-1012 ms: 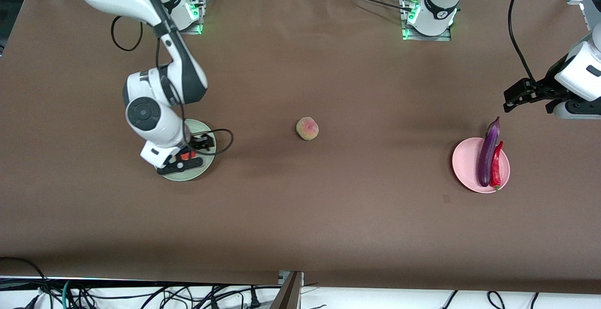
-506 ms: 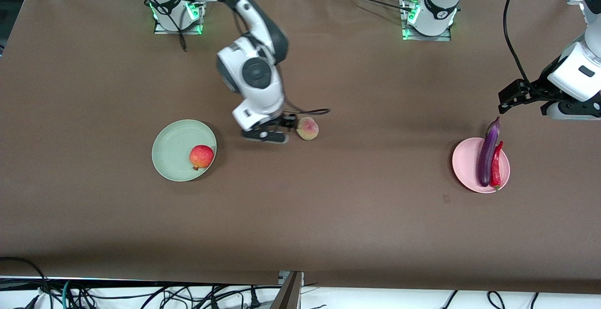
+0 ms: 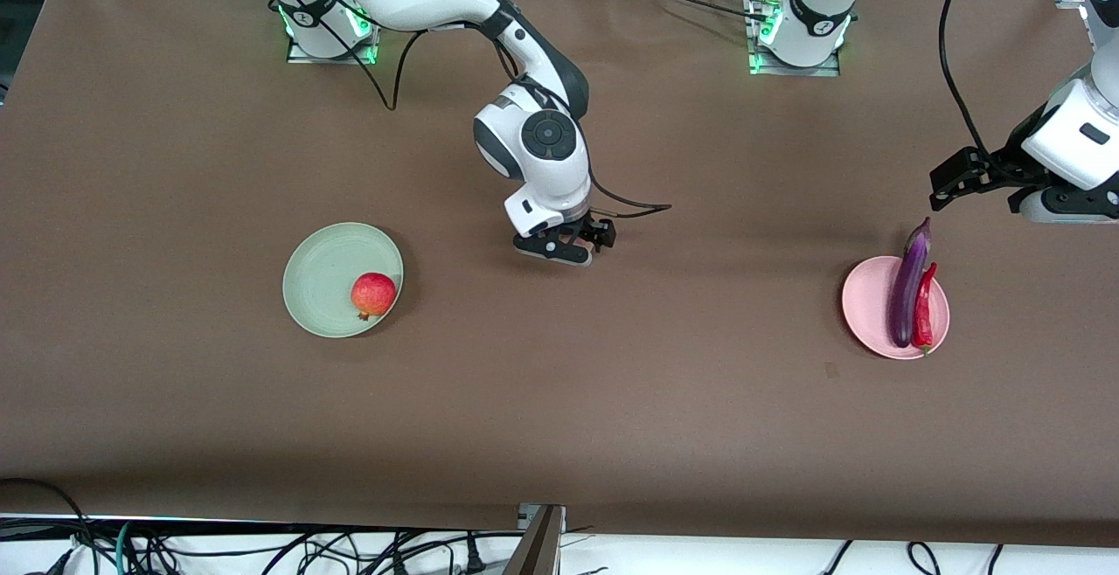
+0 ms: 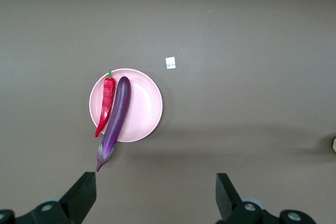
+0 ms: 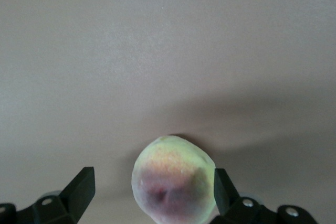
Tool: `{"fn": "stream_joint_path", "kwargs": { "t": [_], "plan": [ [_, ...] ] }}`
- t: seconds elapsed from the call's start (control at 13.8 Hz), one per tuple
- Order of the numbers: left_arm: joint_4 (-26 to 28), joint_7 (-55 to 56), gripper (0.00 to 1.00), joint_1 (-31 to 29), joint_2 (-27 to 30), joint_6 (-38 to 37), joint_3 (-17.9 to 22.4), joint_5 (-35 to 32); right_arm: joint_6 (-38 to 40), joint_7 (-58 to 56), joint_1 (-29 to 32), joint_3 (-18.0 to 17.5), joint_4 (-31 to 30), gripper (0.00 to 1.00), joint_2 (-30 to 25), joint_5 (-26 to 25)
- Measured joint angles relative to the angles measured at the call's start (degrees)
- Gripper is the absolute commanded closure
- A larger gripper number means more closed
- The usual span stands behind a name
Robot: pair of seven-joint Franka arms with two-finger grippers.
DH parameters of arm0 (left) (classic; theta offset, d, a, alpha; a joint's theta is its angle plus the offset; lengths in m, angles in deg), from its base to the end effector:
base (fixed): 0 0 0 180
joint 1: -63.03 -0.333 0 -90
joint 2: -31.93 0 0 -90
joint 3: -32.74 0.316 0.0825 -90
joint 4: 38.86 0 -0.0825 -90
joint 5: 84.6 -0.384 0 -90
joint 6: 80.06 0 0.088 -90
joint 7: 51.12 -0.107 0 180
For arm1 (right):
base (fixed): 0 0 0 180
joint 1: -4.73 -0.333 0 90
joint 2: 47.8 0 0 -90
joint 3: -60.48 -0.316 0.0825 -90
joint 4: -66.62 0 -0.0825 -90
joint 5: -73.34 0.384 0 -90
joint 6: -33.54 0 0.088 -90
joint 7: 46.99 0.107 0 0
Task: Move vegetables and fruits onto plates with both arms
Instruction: 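Move the right gripper to the peach and grasp it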
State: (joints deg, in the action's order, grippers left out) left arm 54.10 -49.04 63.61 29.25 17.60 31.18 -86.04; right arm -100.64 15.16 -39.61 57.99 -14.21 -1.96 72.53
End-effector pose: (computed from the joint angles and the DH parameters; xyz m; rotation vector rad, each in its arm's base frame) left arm 0.5788 -0.0189 0.5854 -3.1187 0.0061 -0.0563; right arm 0.5132 0.5369 0.2366 -2.9934 0.4118 -0.0918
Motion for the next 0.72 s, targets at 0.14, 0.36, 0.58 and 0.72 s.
{"fn": "stream_joint_path", "kwargs": {
  "t": [0.14,0.36,0.58,0.72],
  "plan": [
    [0.02,0.00,0.00,-0.07,0.00,-0.83,0.11,0.00,-0.45,0.61,-0.52,0.02,0.01,0.00,0.68,-0.24],
    [0.02,0.00,0.00,-0.07,0.00,-1.22,0.10,0.00,-0.57,3.10,-2.19,0.21,0.01,0.00,1.87,-2.11],
    [0.02,0.00,0.00,-0.04,0.00,-2.05,0.04,0.00,-0.57,3.34,-2.90,0.44,0.01,0.53,2.64,-2.47],
    [0.02,0.00,0.00,-0.04,0.00,-2.14,0.04,0.04,-0.98,3.34,-2.90,0.54,0.03,0.80,2.67,-2.64]
  ]
}}
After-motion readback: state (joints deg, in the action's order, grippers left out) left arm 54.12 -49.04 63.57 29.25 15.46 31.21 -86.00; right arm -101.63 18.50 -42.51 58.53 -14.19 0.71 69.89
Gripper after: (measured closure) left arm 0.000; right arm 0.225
